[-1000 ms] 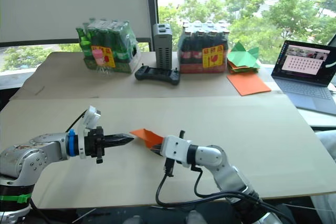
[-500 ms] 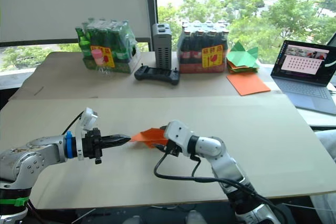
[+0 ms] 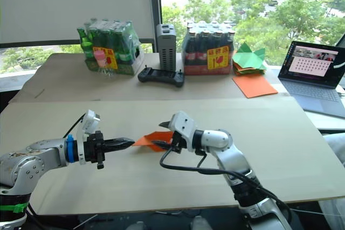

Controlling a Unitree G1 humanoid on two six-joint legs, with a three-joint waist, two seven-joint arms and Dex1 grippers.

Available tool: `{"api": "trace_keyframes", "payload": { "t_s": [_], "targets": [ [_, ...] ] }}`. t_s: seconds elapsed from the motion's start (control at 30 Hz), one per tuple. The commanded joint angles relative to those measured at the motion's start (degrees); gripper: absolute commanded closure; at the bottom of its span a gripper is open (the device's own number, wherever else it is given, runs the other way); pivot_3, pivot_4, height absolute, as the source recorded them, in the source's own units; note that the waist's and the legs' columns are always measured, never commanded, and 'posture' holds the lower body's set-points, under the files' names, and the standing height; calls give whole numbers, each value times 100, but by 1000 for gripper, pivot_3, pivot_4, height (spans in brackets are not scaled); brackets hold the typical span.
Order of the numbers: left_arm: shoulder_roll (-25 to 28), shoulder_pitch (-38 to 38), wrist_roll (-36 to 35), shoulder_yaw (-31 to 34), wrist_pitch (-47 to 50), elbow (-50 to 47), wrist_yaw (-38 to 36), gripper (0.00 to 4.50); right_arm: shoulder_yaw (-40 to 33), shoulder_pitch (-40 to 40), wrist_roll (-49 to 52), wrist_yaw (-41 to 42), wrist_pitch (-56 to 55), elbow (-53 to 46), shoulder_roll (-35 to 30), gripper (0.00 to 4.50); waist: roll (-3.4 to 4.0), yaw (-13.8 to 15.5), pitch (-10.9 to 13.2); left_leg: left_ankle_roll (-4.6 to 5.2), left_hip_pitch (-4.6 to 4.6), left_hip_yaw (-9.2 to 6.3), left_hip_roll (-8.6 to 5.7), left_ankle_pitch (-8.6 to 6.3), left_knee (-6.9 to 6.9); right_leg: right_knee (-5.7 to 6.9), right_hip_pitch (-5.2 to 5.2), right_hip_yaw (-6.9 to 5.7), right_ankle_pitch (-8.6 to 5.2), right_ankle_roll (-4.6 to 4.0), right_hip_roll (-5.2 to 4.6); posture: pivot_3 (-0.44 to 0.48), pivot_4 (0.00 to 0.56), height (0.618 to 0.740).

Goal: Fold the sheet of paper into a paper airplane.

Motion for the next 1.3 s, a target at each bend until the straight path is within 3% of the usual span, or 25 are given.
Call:
{"api": "trace_keyframes", "payload": {
  "t_s": [0.03, 0.4, 0.8, 1.3],
  "targets": [
    [51, 8, -160, 225, -83, -223, 70, 4500, -170, -116, 526, 431, 40, -555, -124, 1270, 0, -1, 0, 0, 0, 0, 0, 0, 0, 1, 0, 0, 0, 0, 0, 0, 150, 740],
    [39, 41, -174, 253, -79, -257, 177, 4500, 296, -3, 261, 783, -86, -36, -384, 1270, 0, -4, 0, 0, 2, 0, 0, 0, 0, 1, 0, 0, 0, 0, 1, 0, 150, 740],
    [53, 211, -305, 326, -75, -371, 330, 4500, 346, -808, -400, 502, -324, 1391, -151, 1270, 0, 0, 0, 0, 1, 1, 0, 0, 0, 2, -1, 0, 1, -1, 0, 0, 150, 740],
    [-35, 359, -463, 299, -69, -508, 538, 4500, 357, -1701, -634, 1038, -604, 2333, -2, 1270, 0, -11, 0, 0, 2, 0, 0, 0, 0, 3, -1, 0, 1, -2, 0, 0, 150, 740]
  ]
}}
